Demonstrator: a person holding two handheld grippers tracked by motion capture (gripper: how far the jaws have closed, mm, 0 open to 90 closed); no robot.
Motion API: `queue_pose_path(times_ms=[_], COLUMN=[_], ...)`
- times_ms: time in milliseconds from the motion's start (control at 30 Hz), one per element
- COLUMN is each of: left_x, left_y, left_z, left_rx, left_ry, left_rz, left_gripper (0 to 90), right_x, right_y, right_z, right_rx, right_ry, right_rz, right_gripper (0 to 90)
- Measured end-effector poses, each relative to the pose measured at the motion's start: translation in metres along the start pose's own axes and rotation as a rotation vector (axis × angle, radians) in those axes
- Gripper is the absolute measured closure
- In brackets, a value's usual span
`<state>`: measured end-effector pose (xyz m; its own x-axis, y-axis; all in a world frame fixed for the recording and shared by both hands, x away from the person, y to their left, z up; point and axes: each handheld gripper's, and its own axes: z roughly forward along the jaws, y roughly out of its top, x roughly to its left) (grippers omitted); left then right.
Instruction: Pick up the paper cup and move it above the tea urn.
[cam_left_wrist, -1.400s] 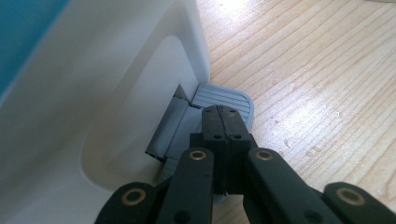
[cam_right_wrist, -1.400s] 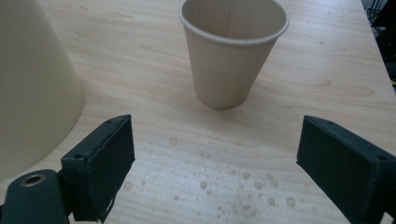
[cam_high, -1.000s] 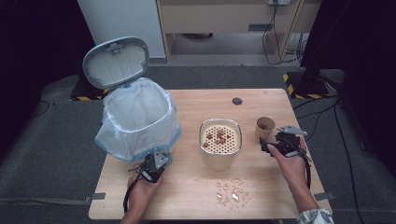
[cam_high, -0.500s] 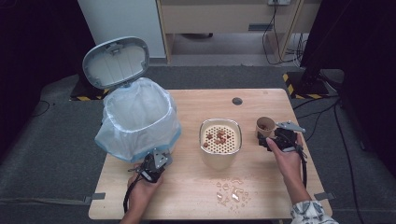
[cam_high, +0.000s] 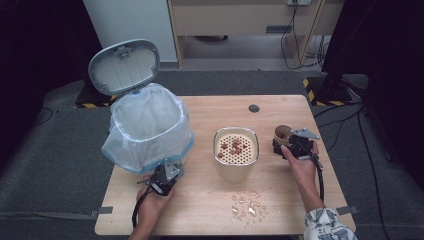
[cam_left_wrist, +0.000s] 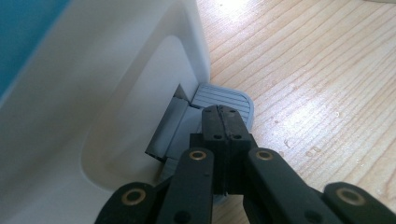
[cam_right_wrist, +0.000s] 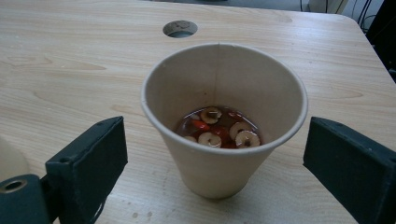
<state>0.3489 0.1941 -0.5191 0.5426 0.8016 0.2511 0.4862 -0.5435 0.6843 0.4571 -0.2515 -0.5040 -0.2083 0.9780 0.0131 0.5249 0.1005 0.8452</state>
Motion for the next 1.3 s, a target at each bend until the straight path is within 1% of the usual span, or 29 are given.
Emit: queue_pose_path(times_ms=[167,200,300,333,567,733,767,800,867,900,933,967,1000,1033,1300], left_x=[0.000,0.001,0.001,0.000,0.000,0.000,0.000,0.000,0.000,0.000,0.000,0.000,0.000,0.000,0.000], left_y=[0.000,0.000,0.000,0.000,0.000,0.000,0.000,0.000,0.000,0.000,0.000,0.000,0.000,0.000,0.000], left_z=[0.000,0.000,0.000,0.000,0.000,0.000,0.000,0.000,0.000,0.000,0.000,0.000,0.000,0.000,0.000], left_rx=[0.000,0.000,-0.001,0.000,-0.001,0.000,0.000,0.000,0.000,0.000,-0.001,-0.001,0.000,0.000,-0.001], left_ry=[-0.003,-0.003,-0.003,-0.001,0.001,0.000,-0.001,-0.001,0.000,0.000,0.001,0.001,0.001,0.001,0.000], left_rz=[-0.006,-0.007,-0.007,-0.005,-0.003,-0.004,-0.005,-0.005,-0.004,-0.004,-0.004,-0.004,-0.004,-0.004,-0.005], left_gripper=[89.7,89.7,89.7,89.7,89.7,89.7,89.7,89.7,89.7,89.7,89.7,89.7,89.7,89.7,89.7], right_x=[-0.004,-0.005,-0.007,-0.009,-0.005,-0.006,-0.006,-0.006,-0.005,-0.005,-0.004,-0.004,-0.003,-0.003,-0.003], right_y=[0.001,0.002,0.001,-0.001,-0.002,-0.004,-0.005,-0.005,-0.005,-0.005,-0.004,-0.004,-0.003,-0.002,-0.001], right_z=[0.007,0.010,0.013,0.015,0.020,0.025,0.026,0.027,0.027,0.027,0.028,0.028,0.029,0.029,0.030], right_rx=[-0.013,-0.023,-0.024,-0.026,-0.035,-0.037,-0.034,-0.038,-0.045,-0.045,-0.036,-0.036,-0.036,-0.035,-0.031], right_ry=[0.005,0.010,0.010,0.020,0.023,0.023,0.035,0.035,0.033,0.033,0.031,0.031,0.030,0.023,0.016], right_rz=[0.006,0.023,0.033,0.042,0.030,0.041,0.047,0.048,0.044,0.044,0.034,0.034,0.032,0.034,0.023], right_gripper=[9.5,10.8,10.5,11.3,13.2,13.2,12.0,12.2,15.3,15.3,17.6,17.6,21.1,22.0,24.0])
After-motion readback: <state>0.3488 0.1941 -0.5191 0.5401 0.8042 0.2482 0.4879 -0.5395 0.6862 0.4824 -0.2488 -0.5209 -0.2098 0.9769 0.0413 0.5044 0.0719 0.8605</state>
